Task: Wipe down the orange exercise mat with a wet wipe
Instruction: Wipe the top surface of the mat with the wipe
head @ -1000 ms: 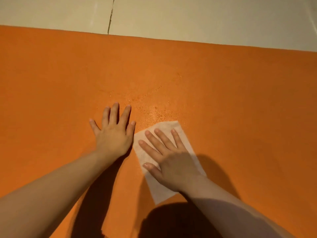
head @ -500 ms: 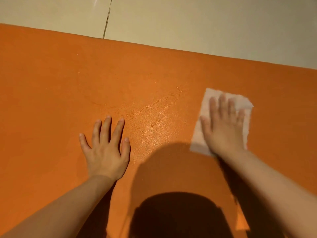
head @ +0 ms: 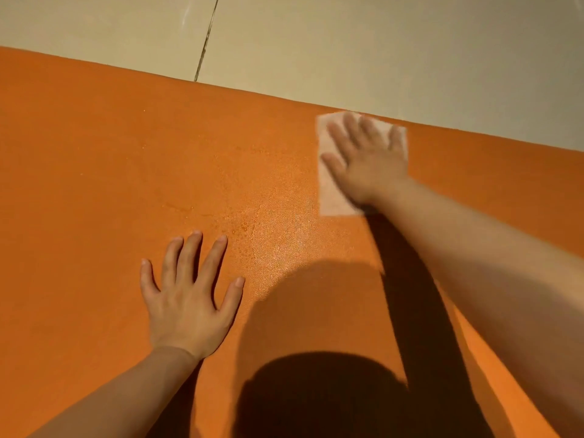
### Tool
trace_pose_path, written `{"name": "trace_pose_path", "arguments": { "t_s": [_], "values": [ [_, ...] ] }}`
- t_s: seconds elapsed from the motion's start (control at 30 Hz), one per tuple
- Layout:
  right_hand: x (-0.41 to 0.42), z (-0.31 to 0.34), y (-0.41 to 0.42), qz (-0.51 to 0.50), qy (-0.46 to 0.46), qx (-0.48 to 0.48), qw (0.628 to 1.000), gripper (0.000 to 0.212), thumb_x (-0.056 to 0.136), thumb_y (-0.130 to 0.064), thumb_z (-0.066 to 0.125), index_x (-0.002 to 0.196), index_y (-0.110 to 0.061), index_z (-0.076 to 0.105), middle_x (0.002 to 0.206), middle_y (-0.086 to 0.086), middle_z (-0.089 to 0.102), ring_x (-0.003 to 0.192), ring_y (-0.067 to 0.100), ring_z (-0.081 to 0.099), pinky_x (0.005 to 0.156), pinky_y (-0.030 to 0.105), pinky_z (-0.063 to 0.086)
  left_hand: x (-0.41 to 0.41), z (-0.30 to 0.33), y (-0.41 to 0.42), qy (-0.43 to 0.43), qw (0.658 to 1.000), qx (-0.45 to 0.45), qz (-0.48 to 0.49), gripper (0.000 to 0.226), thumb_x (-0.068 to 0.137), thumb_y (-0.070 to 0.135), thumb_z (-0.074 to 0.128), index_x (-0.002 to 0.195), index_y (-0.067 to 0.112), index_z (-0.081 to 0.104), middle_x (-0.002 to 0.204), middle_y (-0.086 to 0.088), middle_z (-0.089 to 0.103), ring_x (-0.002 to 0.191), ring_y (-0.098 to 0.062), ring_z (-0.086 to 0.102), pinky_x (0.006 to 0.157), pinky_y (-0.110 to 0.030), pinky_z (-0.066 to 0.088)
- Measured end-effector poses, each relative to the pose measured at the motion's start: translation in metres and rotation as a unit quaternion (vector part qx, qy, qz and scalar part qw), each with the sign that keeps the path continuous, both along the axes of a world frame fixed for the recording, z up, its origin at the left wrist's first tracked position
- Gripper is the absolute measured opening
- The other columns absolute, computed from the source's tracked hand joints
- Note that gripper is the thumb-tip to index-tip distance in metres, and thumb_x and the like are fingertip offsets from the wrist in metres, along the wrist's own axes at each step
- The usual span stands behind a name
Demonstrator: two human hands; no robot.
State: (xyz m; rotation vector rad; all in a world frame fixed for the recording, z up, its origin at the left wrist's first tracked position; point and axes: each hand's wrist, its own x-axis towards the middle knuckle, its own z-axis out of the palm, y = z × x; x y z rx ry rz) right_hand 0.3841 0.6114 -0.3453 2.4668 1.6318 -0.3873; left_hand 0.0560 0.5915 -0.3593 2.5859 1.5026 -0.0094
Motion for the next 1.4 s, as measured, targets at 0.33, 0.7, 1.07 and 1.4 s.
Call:
{"name": "trace_pose_path", "arguments": {
  "t_s": [0.33,0.7,1.07,1.4],
  "values": [
    [0.073,-0.004,-0.066,-0.265,0.001,0.089,0.96,0.065,0.1,-0.057,0.012,0.157,-0.027,0.01,0.165,0.004,0.001,0.151,0.024,-0.005,0.12,0.053,-0.007,-0.001,0.002,0.003,0.017,1.0,-0.002,-0.015,0.074,0.093,0.07,0.017,0.146,0.027,0.044,0.149,-0.01,0.039,0.143,-0.034,0.029,0.11,-0.064,0.015],
    [-0.071,-0.002,0.044,0.021,0.067,0.048,0.996,0.062,0.102,-0.056,0.009,0.156,-0.03,-0.007,0.163,-0.002,-0.018,0.149,0.021,-0.02,0.116,0.057,-0.016,0.002,0.003,0.005,0.024,0.999,-0.009,-0.028,0.077,0.091,0.072,0.018,0.145,0.026,0.046,0.149,-0.01,0.039,0.143,-0.034,0.029,0.109,-0.065,0.016],
    [0.101,0.004,-0.146,-0.34,-0.004,0.052,0.939,0.065,0.1,-0.059,0.009,0.157,-0.03,0.005,0.165,0.002,-0.004,0.151,0.021,-0.007,0.12,0.051,-0.007,0.0,0.003,0.007,0.019,0.999,-0.016,-0.029,0.08,0.089,0.074,0.018,0.145,0.025,0.047,0.149,-0.011,0.038,0.143,-0.033,0.027,0.11,-0.065,0.016],
    [-0.012,-0.011,-0.044,-0.257,0.027,0.069,0.964,0.066,0.101,-0.057,0.015,0.157,-0.027,-0.005,0.164,-0.002,-0.014,0.151,0.023,-0.012,0.116,0.06,-0.011,0.001,0.004,0.01,0.029,0.999,-0.02,-0.04,0.075,0.087,0.068,0.03,0.148,0.026,0.043,0.156,-0.009,0.033,0.145,-0.033,0.025,0.109,-0.066,0.017]
  ]
}}
